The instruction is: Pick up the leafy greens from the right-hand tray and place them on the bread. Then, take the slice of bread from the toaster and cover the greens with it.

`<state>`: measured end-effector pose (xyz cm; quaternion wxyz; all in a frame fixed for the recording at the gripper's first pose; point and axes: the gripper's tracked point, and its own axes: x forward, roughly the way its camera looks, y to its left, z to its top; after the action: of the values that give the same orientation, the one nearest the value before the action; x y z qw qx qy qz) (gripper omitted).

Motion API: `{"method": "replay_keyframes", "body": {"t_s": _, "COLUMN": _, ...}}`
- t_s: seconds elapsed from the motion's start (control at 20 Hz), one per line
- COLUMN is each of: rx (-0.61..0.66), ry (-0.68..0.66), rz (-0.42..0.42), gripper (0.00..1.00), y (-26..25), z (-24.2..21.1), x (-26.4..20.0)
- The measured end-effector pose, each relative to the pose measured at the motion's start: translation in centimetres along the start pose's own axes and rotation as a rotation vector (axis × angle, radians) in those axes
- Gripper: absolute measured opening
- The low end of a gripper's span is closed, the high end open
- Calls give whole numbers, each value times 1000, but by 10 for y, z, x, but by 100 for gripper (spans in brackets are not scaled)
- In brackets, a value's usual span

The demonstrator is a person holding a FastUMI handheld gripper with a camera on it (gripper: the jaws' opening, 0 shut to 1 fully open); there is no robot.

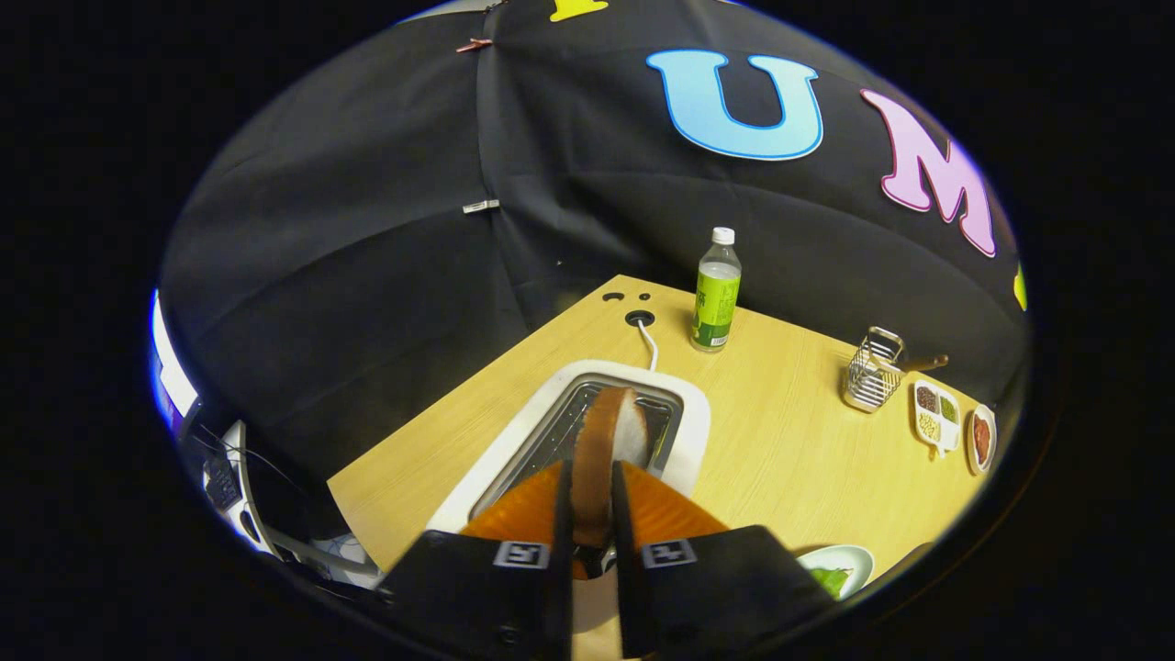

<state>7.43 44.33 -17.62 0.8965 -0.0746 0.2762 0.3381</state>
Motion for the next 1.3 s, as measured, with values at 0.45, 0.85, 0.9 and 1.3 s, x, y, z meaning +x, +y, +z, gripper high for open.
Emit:
{"method": "replay_keyframes", "body": {"t_s": 0.45, "rx": 58, "ry": -82, "rz": 22, "gripper": 16, "y": 3, "z": 37, "x": -30}}
{"method": "replay_keyframes", "body": {"t_s": 0.85, "rx": 117, "ry": -168, "rz": 1, "gripper": 16, "y": -26, "z": 72, "x": -81}}
{"method": "replay_keyframes", "body": {"t_s": 0.9, "rx": 120, "ry": -179, "rz": -6, "gripper": 16, "y": -32, "z": 73, "x": -88}}
{"method": "replay_keyframes", "body": {"t_s": 1.3, "rx": 222, "ry": -162, "rz": -87, "gripper": 16, "y": -99, "z": 35, "x": -121}}
